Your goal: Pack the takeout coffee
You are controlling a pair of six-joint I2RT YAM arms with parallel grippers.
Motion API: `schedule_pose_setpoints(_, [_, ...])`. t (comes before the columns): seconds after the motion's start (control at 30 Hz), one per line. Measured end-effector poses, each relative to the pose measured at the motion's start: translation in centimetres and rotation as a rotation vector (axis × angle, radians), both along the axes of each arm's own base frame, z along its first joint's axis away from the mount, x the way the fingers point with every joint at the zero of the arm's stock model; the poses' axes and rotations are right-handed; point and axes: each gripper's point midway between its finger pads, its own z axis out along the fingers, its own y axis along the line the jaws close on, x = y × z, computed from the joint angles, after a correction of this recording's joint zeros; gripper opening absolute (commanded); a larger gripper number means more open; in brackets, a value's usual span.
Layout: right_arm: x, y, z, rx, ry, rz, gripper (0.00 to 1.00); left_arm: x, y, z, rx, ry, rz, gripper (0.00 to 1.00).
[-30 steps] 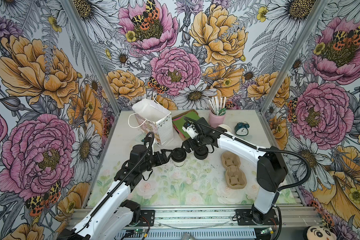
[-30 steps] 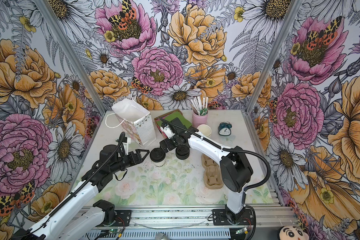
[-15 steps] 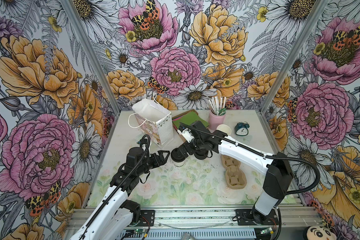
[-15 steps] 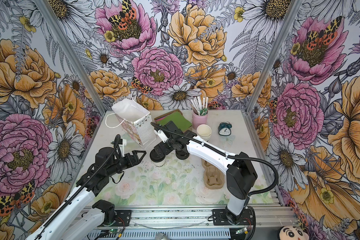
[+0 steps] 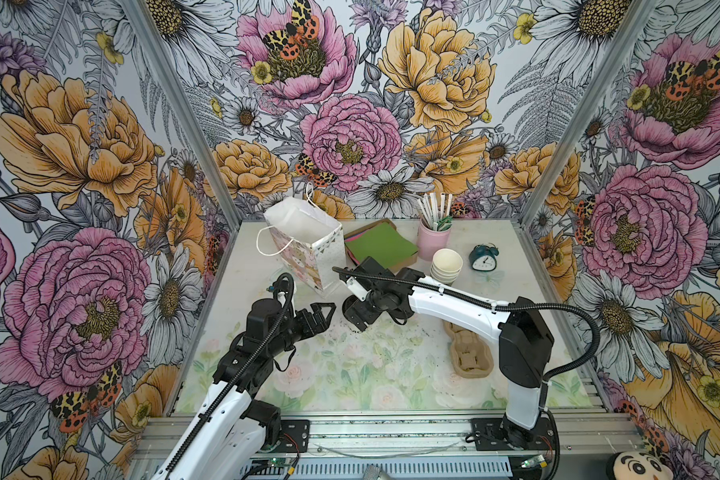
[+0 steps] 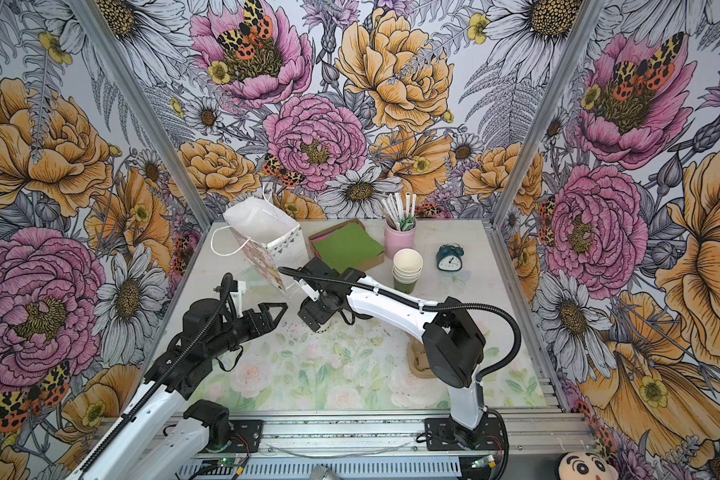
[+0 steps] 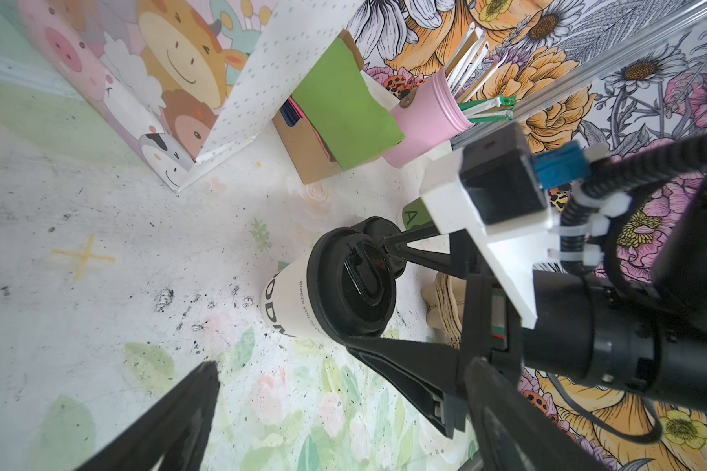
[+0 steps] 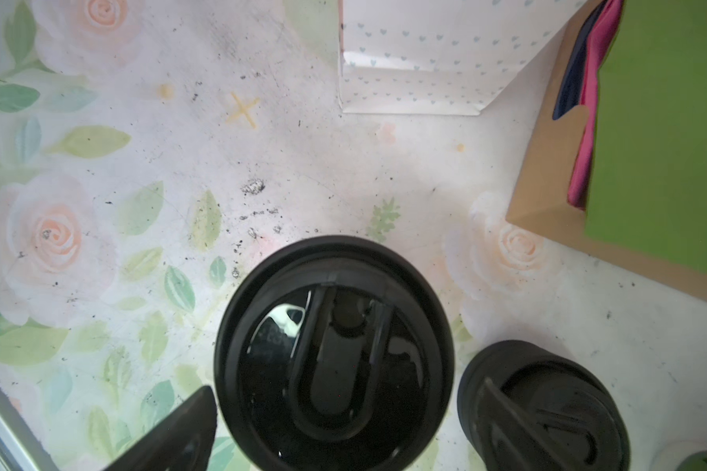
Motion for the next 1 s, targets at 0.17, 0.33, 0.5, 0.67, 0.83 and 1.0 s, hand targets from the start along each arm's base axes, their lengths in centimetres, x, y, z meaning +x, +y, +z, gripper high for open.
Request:
schedule_pose_setpoints(0.17, [0.3,0.1,-0.1,-0.013,-0.008,-0.001,0.99,-0.2,0.1,-0.5,0.003,0.011,0.002,0.96])
schedule_pose_setpoints(0.33, [0.3,0.1,-0.2,-0.018,-0.01,0.004,0.99,-0.3,0.3,-0.6,0.005,0.017,0.007,0.96])
schedule_pose_setpoints(0.5, [0.4,0.4,0.3,-0.009,-0.012,0.006,0.99,-0.4,0.3,-0.8,0.001,0.024,0.01,0.96])
schedule_pose_setpoints(0.67, [0.4,0.9,1.0,0.016,-0.012,0.017,0.96,-0.5,0.3,-1.0,0.002,0.026,0.01,0.96])
schedule_pose_setpoints(0.83, [0.5,1.1,1.3,0.025,-0.012,0.023,0.89,-0.6,0.4,-1.3,0.005,0.035,0.01,0.96])
schedule_pose_setpoints(1.0, [0.6,1.0,0.9,0.017,-0.008,0.02,0.89,-0.6,0.4,-1.4,0.005,0.036,0.01,0.96])
